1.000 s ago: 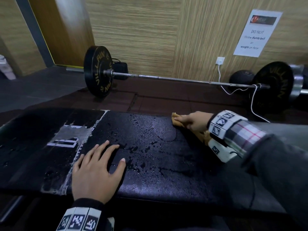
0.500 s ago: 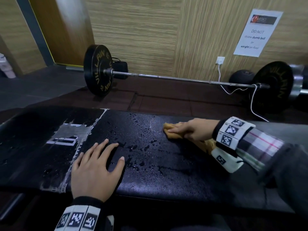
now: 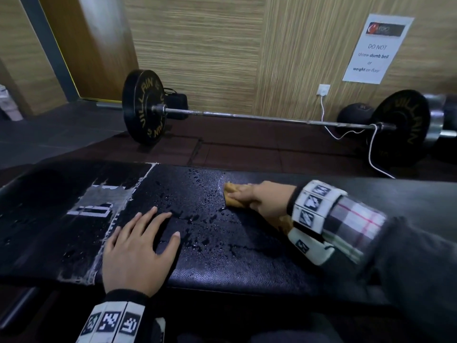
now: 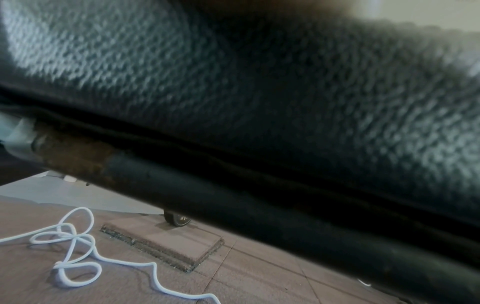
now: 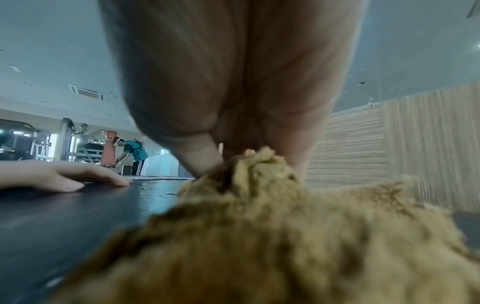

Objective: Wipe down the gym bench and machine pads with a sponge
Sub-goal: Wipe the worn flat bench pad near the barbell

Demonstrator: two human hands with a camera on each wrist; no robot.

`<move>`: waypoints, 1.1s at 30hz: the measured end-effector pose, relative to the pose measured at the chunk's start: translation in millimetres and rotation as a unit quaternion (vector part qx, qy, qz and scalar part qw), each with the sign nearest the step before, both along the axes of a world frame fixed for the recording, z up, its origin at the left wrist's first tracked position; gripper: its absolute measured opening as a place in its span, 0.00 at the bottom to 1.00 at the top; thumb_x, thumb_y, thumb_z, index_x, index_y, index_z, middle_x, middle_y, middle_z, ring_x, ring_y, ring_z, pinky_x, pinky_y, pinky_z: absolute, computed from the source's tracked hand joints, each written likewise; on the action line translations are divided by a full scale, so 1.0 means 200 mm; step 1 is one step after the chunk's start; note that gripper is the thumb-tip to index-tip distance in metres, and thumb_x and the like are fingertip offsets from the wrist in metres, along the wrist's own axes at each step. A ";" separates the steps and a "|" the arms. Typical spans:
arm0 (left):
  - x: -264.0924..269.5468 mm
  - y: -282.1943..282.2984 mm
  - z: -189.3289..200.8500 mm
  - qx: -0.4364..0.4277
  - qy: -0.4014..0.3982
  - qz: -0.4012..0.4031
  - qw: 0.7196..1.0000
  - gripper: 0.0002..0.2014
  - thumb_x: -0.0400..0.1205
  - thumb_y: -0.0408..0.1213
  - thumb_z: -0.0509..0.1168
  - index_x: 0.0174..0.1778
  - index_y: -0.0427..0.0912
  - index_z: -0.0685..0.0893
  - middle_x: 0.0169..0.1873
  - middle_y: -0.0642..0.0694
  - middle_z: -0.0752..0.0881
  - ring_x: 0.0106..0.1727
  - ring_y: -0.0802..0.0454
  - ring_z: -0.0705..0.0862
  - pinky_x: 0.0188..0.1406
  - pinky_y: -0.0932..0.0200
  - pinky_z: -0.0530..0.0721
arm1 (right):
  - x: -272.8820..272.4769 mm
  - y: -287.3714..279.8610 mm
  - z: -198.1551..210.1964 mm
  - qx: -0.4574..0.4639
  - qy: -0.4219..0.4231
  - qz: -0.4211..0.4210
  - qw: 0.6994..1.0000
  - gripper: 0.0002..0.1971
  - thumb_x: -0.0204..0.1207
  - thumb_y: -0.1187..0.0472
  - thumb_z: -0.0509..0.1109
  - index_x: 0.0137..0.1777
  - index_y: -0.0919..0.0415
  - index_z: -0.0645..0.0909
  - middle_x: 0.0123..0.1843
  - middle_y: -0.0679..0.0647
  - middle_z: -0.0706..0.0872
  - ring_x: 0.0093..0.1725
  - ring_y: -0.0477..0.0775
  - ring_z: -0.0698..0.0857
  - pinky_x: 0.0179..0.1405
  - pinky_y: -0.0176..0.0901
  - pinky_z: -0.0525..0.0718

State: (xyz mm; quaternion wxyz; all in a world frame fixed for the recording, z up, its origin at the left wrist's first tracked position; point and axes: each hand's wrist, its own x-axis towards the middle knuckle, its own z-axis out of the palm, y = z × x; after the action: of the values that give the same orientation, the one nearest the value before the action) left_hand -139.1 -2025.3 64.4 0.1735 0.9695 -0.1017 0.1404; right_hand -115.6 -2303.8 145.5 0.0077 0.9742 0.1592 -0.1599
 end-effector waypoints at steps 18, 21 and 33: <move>-0.01 0.00 0.00 0.005 0.005 0.003 1.000 0.30 0.75 0.66 0.47 0.69 0.66 0.78 0.75 0.60 0.75 0.78 0.54 0.70 0.77 0.47 0.61 | -0.24 0.08 -0.05 -0.032 -0.011 -0.072 0.997 0.31 0.80 0.68 0.58 0.82 0.61 0.53 0.84 0.61 0.48 0.81 0.61 0.56 0.80 0.50 0.56; -0.01 0.00 0.00 0.006 0.007 0.001 1.000 0.30 0.75 0.67 0.47 0.70 0.66 0.77 0.75 0.60 0.74 0.78 0.54 0.69 0.78 0.47 0.61 | -0.47 0.10 -0.13 0.011 -0.060 -0.036 0.997 0.29 0.82 0.63 0.50 0.83 0.56 0.49 0.85 0.56 0.43 0.83 0.57 0.50 0.82 0.47 0.50; 0.00 0.00 0.00 0.013 0.017 0.004 1.000 0.29 0.76 0.67 0.46 0.71 0.67 0.75 0.77 0.61 0.72 0.80 0.55 0.66 0.79 0.47 0.59 | -0.59 -0.10 -0.19 -0.029 -0.057 -0.287 0.956 0.34 0.82 0.64 0.54 0.83 0.54 0.40 0.84 0.52 0.41 0.82 0.66 0.48 0.79 0.59 0.53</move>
State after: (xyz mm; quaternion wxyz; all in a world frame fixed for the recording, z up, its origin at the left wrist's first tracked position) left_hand -138.6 -2025.8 64.8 0.1621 0.9742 -0.0969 0.1236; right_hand -233.3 -2323.2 107.5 -0.0010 0.9856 -0.1327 -0.1046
